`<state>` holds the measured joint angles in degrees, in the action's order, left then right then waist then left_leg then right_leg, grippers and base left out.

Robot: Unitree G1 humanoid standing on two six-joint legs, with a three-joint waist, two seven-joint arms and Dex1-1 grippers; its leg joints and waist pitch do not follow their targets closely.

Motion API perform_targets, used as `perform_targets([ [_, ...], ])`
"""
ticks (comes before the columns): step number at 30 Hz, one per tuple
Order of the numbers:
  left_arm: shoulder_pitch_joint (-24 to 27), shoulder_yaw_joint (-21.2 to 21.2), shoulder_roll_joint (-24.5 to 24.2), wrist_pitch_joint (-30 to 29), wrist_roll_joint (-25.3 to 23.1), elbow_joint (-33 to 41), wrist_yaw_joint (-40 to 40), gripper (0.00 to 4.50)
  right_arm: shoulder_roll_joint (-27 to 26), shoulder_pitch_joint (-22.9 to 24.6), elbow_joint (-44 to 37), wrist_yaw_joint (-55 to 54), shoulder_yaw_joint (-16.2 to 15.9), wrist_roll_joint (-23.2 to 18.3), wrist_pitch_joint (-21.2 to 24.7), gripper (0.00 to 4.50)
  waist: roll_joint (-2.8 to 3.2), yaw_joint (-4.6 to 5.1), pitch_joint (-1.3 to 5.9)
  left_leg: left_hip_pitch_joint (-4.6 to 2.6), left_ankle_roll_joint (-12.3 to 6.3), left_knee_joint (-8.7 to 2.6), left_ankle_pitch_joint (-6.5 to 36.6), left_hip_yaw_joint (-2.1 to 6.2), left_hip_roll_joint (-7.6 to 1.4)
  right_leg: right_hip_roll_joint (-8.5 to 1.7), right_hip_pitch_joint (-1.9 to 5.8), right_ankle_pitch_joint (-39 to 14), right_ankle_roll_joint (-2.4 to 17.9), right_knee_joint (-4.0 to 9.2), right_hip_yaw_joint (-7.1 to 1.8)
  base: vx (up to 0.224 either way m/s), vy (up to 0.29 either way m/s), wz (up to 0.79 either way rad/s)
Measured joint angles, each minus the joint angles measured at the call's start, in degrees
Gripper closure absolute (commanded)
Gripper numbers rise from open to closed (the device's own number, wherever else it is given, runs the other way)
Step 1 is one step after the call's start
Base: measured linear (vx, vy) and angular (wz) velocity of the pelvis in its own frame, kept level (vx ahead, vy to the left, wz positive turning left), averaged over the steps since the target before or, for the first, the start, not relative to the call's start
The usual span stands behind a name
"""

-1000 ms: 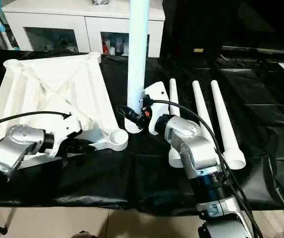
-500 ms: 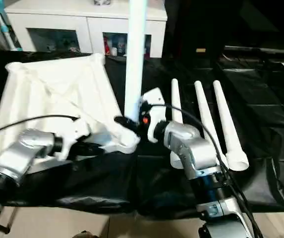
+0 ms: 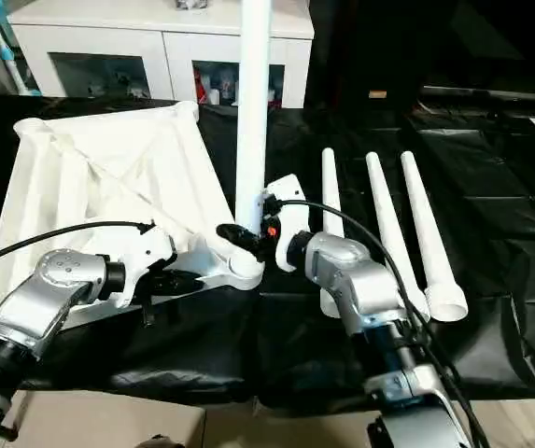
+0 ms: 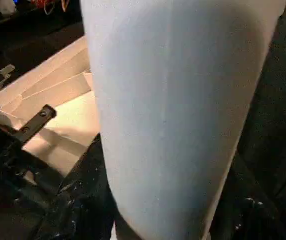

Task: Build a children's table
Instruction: Insert table leg to table base

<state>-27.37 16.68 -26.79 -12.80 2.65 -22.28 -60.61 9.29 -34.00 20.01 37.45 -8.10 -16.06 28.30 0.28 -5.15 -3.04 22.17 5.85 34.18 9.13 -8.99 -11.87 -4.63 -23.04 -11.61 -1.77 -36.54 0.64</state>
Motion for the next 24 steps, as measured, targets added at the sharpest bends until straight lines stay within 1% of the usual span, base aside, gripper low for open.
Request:
perform_targets([
  [3, 0.0, 0.0, -0.1, -0.1, -0.1, 0.0, -0.2, 4.5, -0.2, -0.5, 1.5, 0.7, -1.4, 0.7, -0.1, 2.62, -0.05, 0.0, 0.04, 0.0, 0.0, -0.01, 0.0, 0.0, 0.0, 0.0, 0.0, 0.0, 0.0, 0.03, 0.01, 0.0, 0.0, 0.0],
  [7, 0.0, 0.0, 0.0, -0.1, -0.3, 0.0, -0.3, 4.5, -0.2, -1.6, 3.2, 1.5, -1.6, 1.2, -0.2, 2.62, -0.15, 0.01, 0.09, -0.01, 0.0, -0.01, 0.0, 0.0, -0.01, 0.0, 0.01, 0.0, 0.0, 0.03, 0.01, 0.0, 0.0, 0.0],
  [13, -0.1, -0.1, 0.1, -0.5, -0.4, 0.0, -0.3, 4.5, -0.7, -1.7, 3.8, 1.6, -1.3, 1.7, -0.5, 2.62, -0.3, 0.03, 0.18, -0.02, 0.0, -0.02, 0.0, 0.0, -0.01, 0.0, 0.01, 0.0, 0.0, 0.03, 0.01, 0.0, 0.0, 0.0],
  [15, -0.1, -0.1, 0.1, -0.5, -0.4, 0.0, -0.3, 4.5, -0.9, -1.7, 4.2, 1.5, -1.2, 1.8, -1.3, 2.62, -0.3, 0.06, 0.19, -0.02, 0.0, -0.02, 0.0, 0.0, -0.01, 0.0, 0.01, 0.0, 0.0, 0.03, 0.01, 0.0, 0.0, 0.0],
  [19, -0.1, -0.4, 0.2, -0.5, -0.4, 0.0, -0.3, 4.5, -1.5, -1.3, 5.1, 1.1, -0.1, 1.8, -2.4, 2.62, -0.3, 0.04, 0.19, -0.02, 0.0, -0.02, 0.0, 0.0, -0.01, 0.0, 0.01, 0.0, 0.0, 0.03, 0.0, 0.0, 0.0, 0.0],
  [21, -0.1, -0.6, 0.3, -0.9, -0.4, 0.0, -0.4, 4.5, -2.1, 0.6, 5.1, 1.2, 1.7, 0.4, -4.7, 2.62, -0.31, -0.01, 0.21, -0.02, -0.01, -0.04, 0.0, -0.01, -0.01, 0.0, 0.02, 0.0, 0.0, 0.07, 0.0, 0.0, 0.0, 0.0],
  [24, -0.2, -0.6, 0.3, -0.9, -0.4, -0.1, -0.4, 4.5, -3.2, 2.5, 5.1, 1.2, 3.9, -1.1, -6.8, 2.62, -0.31, 0.01, 0.23, -0.02, -0.01, -0.04, 0.0, -0.01, -0.01, 0.0, 0.03, 0.0, 0.0, 0.07, 0.0, 0.0, 0.0, 0.0],
])
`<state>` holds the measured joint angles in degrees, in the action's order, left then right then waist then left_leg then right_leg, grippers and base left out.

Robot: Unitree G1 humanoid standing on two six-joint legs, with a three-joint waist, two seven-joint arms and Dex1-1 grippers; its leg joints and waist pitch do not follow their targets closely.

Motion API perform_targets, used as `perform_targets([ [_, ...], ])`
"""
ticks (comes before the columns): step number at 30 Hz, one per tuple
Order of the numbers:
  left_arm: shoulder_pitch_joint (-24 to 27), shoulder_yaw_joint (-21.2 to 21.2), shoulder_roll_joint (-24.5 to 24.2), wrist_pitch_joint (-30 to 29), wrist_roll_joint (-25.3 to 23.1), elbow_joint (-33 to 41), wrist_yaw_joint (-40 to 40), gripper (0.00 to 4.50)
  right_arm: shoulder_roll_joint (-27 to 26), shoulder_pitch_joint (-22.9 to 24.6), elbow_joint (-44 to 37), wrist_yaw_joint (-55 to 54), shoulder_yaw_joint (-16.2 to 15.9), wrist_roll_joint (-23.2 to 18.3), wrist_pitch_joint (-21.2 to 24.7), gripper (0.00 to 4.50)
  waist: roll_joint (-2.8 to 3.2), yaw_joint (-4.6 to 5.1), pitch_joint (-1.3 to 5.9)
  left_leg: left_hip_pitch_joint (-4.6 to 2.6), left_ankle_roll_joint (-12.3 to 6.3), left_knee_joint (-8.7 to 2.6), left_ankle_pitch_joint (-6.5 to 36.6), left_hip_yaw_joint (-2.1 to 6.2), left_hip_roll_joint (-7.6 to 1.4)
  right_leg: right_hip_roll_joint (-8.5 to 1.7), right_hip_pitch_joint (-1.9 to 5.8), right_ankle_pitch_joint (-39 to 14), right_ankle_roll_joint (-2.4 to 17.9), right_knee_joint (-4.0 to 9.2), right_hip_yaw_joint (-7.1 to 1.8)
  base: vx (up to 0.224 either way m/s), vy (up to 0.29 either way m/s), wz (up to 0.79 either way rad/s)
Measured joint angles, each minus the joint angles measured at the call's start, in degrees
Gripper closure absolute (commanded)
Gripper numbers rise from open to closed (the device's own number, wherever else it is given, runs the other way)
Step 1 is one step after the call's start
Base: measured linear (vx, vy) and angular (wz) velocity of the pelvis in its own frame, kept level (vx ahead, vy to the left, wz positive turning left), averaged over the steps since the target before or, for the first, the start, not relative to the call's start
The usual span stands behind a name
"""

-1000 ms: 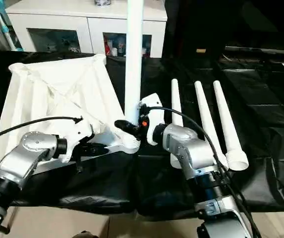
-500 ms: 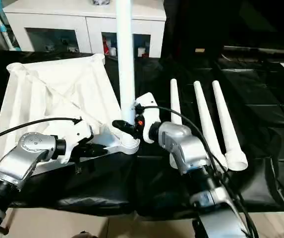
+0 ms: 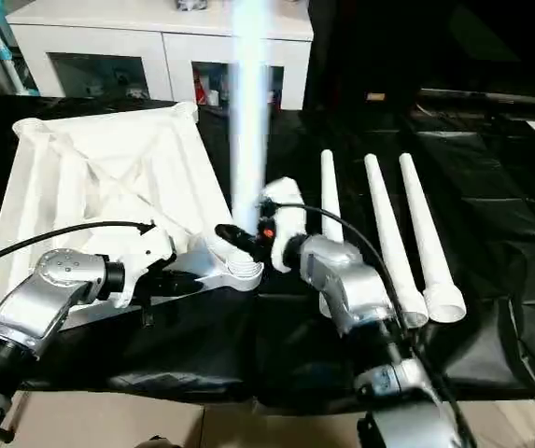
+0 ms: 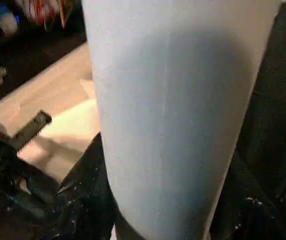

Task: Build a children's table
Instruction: Insert table leg to table base

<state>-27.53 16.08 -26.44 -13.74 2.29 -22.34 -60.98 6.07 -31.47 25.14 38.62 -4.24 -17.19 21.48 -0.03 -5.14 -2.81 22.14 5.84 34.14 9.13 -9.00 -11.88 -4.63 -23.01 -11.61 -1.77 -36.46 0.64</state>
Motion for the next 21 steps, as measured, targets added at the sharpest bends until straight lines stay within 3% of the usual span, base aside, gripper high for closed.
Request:
perform_targets([
  [11, -1.1, 0.0, 0.2, 0.2, 0.0, -2.0, -0.3, 4.5, -2.5, 5.3, 0.4, -0.8, 3.3, -2.0, -9.5, 2.62, 0.35, -0.15, 0.09, -0.01, 0.01, -0.01, 0.0, 0.01, 0.01, -0.03, 0.05, 0.0, 0.0, 0.03, 0.03, 0.0, 0.0, 0.0],
  [17, -1.3, 0.0, 0.4, 0.5, 0.1, -3.1, -0.5, 4.5, -2.5, 7.4, -0.3, -2.0, 0.0, 2.6, -16.5, 2.63, 0.8, -0.08, 0.27, -0.04, 0.01, -0.01, 0.0, 0.03, 0.01, -0.03, 0.08, 0.0, 0.0, 0.04, 0.04, 0.0, 0.0, 0.0],
  [21, -1.6, 0.0, 0.6, 0.7, 0.1, -3.8, -0.7, 4.5, -1.3, 8.5, -2.4, -2.9, -2.6, 5.8, -18.1, 2.63, 0.85, -0.07, 0.34, -0.06, 0.01, -0.13, 0.0, 0.03, 0.01, -0.03, 0.12, 0.0, 0.0, 0.16, 0.04, 0.0, 0.0, 0.0],
])
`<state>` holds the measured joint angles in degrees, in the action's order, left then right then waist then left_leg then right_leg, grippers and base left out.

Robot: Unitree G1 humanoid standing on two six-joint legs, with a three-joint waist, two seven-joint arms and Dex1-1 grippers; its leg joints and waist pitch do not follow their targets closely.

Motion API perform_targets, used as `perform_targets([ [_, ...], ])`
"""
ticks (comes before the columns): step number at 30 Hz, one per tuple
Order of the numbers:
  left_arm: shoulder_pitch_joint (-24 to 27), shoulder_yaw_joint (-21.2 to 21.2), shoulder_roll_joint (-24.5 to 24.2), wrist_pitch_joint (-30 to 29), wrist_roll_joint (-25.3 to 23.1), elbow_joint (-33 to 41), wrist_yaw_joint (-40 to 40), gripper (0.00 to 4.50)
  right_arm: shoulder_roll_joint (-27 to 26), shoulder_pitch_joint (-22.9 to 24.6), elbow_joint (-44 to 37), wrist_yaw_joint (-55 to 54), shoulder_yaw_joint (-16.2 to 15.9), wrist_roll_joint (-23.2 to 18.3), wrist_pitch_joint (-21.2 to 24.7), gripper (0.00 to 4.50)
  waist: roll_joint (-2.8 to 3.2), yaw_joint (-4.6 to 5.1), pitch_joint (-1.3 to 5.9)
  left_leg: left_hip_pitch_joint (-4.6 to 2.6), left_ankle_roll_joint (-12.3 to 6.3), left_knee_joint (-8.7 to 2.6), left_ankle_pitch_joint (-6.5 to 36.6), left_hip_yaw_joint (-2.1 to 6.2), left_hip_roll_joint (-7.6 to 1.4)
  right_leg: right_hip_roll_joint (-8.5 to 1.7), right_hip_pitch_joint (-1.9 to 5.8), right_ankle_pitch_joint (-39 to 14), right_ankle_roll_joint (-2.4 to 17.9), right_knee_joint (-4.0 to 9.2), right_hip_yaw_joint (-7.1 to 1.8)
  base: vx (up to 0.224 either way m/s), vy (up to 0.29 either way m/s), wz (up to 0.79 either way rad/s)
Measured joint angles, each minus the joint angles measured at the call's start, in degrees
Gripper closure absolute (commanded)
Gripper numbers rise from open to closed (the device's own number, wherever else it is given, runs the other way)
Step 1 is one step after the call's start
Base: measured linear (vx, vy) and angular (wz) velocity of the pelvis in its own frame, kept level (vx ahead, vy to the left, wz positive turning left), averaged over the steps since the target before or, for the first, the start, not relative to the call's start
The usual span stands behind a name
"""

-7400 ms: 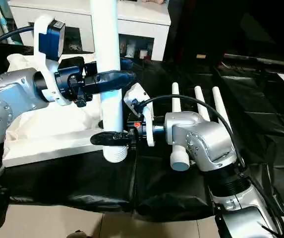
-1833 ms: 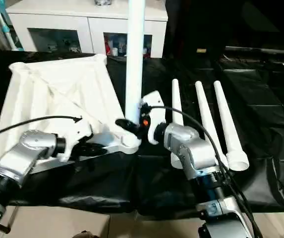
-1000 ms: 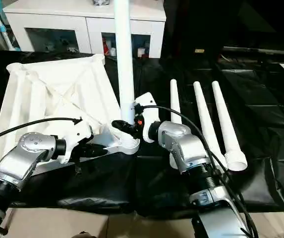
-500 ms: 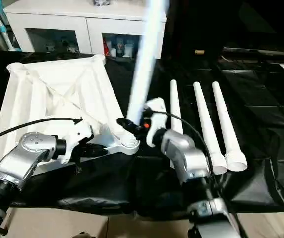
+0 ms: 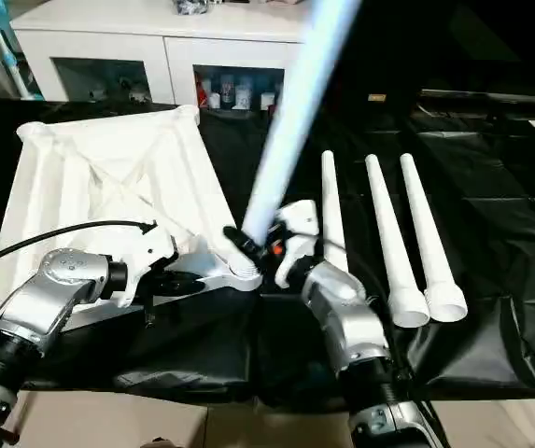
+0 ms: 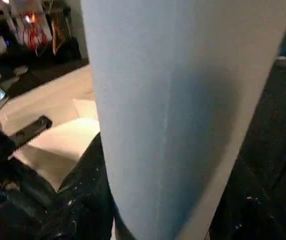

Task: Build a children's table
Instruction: Insert table leg to table base, then rotate leg to tighten

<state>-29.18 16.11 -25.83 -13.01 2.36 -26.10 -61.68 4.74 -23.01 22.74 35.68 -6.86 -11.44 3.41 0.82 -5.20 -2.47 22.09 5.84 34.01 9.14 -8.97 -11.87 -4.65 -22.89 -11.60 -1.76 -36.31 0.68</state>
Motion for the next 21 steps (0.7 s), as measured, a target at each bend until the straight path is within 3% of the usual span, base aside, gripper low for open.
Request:
perform_targets([
  [9, 0.0, 0.1, 0.0, 0.2, -0.2, 0.0, 0.0, 4.5, 0.5, 0.3, -1.8, -0.5, -2.3, 3.1, 0.3, 2.63, -0.26, 0.0, 0.09, -0.01, 0.0, -0.26, 0.0, -0.01, 0.01, 0.0, 0.03, 0.0, 0.0, 0.17, 0.02, 0.0, 0.0, 0.0],
  [15, 0.0, 0.0, -0.4, 0.0, -0.6, 0.0, 0.6, 4.5, 0.5, -4.5, 1.1, 0.2, -2.3, 2.4, 7.7, 2.63, -1.01, 0.34, 0.4, -0.1, 0.0, -0.52, 0.0, -0.01, 0.0, 0.04, -0.05, -0.1, -0.2, 0.17, 0.03, 0.0, 0.0, 0.0],
  [21, 0.1, -0.1, -0.6, -0.3, -0.9, 0.0, 1.0, 4.5, 0.9, -7.2, 4.1, 1.8, -2.7, 2.8, 8.9, 2.63, -1.55, 0.82, 0.54, -0.18, 0.01, -0.62, 0.0, -0.01, 0.0, 0.05, -0.06, -0.2, -0.3, 0.19, 0.02, 0.0, 0.0, 0.0],
])
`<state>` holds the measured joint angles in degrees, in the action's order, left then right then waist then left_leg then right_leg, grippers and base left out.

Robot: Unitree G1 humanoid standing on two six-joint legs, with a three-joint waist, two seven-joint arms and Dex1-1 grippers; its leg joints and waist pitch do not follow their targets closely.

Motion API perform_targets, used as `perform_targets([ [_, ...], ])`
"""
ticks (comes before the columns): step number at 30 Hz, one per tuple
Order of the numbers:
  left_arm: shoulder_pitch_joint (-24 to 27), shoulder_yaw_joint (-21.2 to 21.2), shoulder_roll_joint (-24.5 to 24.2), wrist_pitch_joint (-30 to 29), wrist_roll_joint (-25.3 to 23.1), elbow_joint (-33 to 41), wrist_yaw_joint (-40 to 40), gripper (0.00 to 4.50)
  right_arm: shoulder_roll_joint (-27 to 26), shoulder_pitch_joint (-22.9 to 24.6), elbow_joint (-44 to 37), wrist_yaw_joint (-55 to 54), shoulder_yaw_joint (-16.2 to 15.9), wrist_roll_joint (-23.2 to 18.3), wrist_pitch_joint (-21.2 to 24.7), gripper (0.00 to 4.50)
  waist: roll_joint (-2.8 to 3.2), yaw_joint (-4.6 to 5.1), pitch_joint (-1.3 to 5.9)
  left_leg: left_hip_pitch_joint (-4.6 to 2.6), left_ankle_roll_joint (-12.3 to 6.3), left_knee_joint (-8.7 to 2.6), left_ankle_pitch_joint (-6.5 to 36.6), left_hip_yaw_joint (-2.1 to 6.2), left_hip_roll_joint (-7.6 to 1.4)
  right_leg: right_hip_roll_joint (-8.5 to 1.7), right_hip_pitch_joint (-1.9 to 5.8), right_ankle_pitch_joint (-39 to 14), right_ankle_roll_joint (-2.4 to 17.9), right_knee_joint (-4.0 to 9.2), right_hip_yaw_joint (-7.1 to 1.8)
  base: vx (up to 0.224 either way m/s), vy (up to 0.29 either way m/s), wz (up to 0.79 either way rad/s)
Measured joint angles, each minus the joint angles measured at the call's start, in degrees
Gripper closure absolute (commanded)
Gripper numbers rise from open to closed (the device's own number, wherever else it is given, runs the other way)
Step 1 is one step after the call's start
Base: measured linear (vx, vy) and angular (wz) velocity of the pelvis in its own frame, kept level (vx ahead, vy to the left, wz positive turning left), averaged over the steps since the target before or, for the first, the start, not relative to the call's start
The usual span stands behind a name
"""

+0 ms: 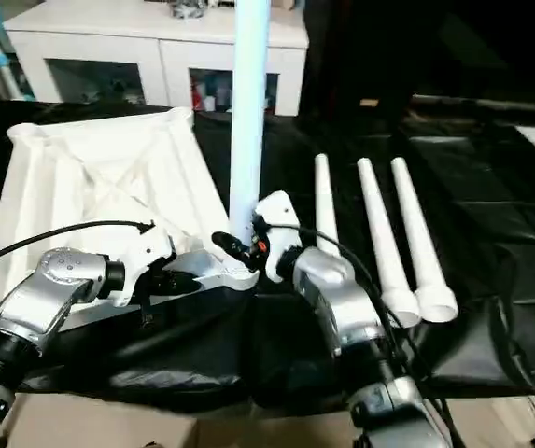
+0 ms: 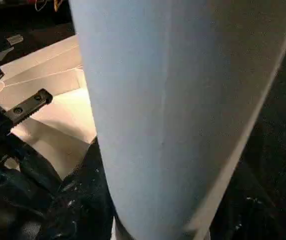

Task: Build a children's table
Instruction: Rotate leg to tighten

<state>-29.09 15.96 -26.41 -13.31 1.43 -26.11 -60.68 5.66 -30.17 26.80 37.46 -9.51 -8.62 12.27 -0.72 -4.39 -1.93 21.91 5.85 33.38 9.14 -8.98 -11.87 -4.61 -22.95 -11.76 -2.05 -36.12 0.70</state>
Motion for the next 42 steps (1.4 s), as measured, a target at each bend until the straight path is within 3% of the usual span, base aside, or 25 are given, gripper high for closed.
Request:
perform_targets([
  [10, 0.0, -0.2, 1.1, -0.4, -0.2, -0.1, 1.7, 4.5, -0.3, -0.5, 0.9, -1.2, 0.2, 0.3, 0.1, 2.63, -0.22, 0.23, -0.02, -0.05, 0.0, -0.24, 0.0, 0.0, 0.02, 0.0, 0.02, 0.0, 0.0, 0.12, 0.0, 0.0, 0.0, 0.0],
  [14, -2.1, -0.7, 3.8, -2.5, -1.2, -2.7, 6.4, 4.5, -2.7, -3.5, 5.7, -8.9, 2.2, 1.3, -0.6, 2.63, -0.17, 0.87, -0.04, -0.08, 0.01, -0.46, 0.0, 0.04, 0.05, 0.0, 0.01, 0.0, 0.0, 0.39, 0.0, 0.0, 0.0, 0.0],
  [18, -5.6, -1.5, 9.0, -6.0, -1.9, -6.9, 13.5, 4.5, -5.2, -8.4, 12.9, -19.4, 4.5, 2.9, -1.4, 2.63, 0.39, 1.16, -0.09, 0.04, 0.01, -0.7, 0.0, 0.1, 0.13, -0.05, 0.02, 0.0, 0.0, 1.07, -0.01, 0.0, 0.0, 0.0],
  [27, -11.9, -4.2, 21.4, -12.3, -2.2, -14.8, 28.6, 4.5, -10.3, -17.4, 27.0, -42.0, 12.5, 3.5, -4.5, 2.64, 0.45, 1.06, 0.0, 0.0, -0.01, -0.92, 0.0, -0.63, 0.59, -0.74, 0.04, 0.0, 0.0, 1.33, -0.09, 0.0, 0.0, 0.0],
  [40, -12.3, -5.6, 22.3, -13.1, -1.9, -15.1, 30.2, 4.5, -11.3, -20.9, 33.1, -43.9, 15.5, 3.7, -8.1, 2.64, 0.33, 1.11, 0.39, 0.02, -0.03, -1.4, 0.0, -0.7, 0.54, -0.71, 0.11, 0.1, -0.2, 1.29, 0.05, 0.0, 0.0, 0.0],
  [41, -12.3, -5.6, 22.3, -13.1, -2.0, -15.1, 30.2, 4.5, -11.3, -21.1, 33.4, -43.3, 15.8, 3.7, -8.2, 2.08, 0.33, 1.14, 0.39, 0.02, -0.03, -1.41, 0.0, -0.7, 0.53, -0.71, 0.1, 0.1, -0.2, 1.29, 0.05, 0.0, 0.0, 0.0],
  [42, -12.3, -5.6, 22.2, -13.1, -2.0, -15.1, 30.2, 4.5, -11.3, -21.2, 33.8, -43.0, 15.9, 3.8, -8.6, 2.08, 0.33, 1.19, 0.39, 0.02, -0.03, -1.42, 0.0, -0.7, 0.53, -0.71, 0.07, 0.1, -0.2, 1.29, 0.05, 0.0, 0.0, 0.0],
])
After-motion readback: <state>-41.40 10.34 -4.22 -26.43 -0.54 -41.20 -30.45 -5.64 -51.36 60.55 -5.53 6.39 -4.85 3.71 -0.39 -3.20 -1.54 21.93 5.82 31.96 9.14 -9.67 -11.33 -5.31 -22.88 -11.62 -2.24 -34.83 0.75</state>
